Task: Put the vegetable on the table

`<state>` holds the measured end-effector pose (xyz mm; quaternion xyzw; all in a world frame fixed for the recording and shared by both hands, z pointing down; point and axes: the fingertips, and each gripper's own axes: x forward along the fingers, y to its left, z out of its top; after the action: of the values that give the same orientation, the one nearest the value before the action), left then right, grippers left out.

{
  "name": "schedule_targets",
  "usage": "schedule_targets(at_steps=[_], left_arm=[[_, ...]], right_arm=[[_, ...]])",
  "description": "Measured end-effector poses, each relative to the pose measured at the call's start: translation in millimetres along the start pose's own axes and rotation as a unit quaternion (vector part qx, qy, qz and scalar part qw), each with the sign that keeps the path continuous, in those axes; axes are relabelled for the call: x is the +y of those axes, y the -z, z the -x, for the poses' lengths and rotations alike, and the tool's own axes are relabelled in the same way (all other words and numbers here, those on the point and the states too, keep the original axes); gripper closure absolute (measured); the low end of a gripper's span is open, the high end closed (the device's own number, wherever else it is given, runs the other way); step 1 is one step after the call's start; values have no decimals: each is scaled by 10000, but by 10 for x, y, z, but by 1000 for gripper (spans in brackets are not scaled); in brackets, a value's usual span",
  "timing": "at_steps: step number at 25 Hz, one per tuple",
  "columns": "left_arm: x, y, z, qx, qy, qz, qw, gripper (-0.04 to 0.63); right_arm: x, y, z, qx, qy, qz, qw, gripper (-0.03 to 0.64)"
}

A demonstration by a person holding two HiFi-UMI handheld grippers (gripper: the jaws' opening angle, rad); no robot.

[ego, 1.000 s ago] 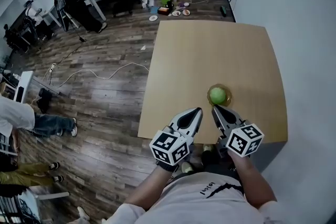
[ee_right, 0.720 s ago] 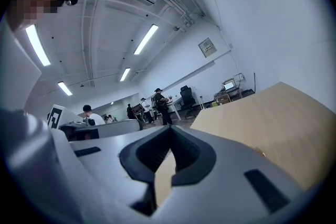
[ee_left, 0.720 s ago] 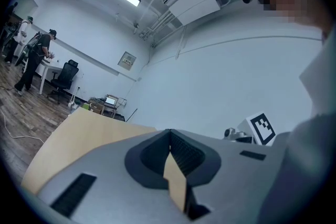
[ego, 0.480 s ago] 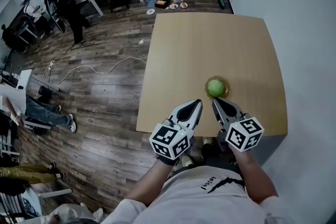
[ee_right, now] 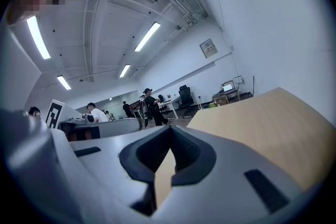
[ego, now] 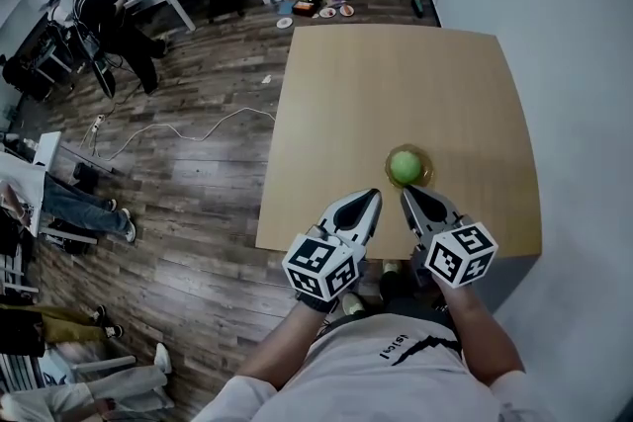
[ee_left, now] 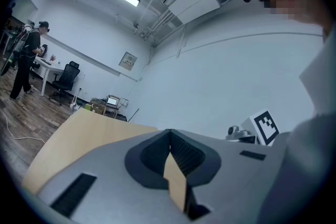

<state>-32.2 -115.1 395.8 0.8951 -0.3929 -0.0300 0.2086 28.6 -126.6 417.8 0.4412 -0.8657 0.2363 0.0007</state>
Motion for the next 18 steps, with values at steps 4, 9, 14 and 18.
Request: schedule_targets(at_steps=[4, 9, 14, 18], left_arm=[[19, 40, -38, 4, -10, -2, 10000, 581], [-12, 29, -63, 22, -6, 13, 10000, 581], [1, 106, -77, 32, 1, 7, 10000, 581], [4, 103, -53, 36, 5, 9, 10000, 581]], right_arm=[[-35, 22, -10, -12, -7, 18, 10000, 601], [-50, -4, 9, -3, 5, 10, 10000, 601], [-86, 69, 10, 15, 13, 45, 10000, 601], [-67, 92, 7, 72, 79, 188, 9998, 603]])
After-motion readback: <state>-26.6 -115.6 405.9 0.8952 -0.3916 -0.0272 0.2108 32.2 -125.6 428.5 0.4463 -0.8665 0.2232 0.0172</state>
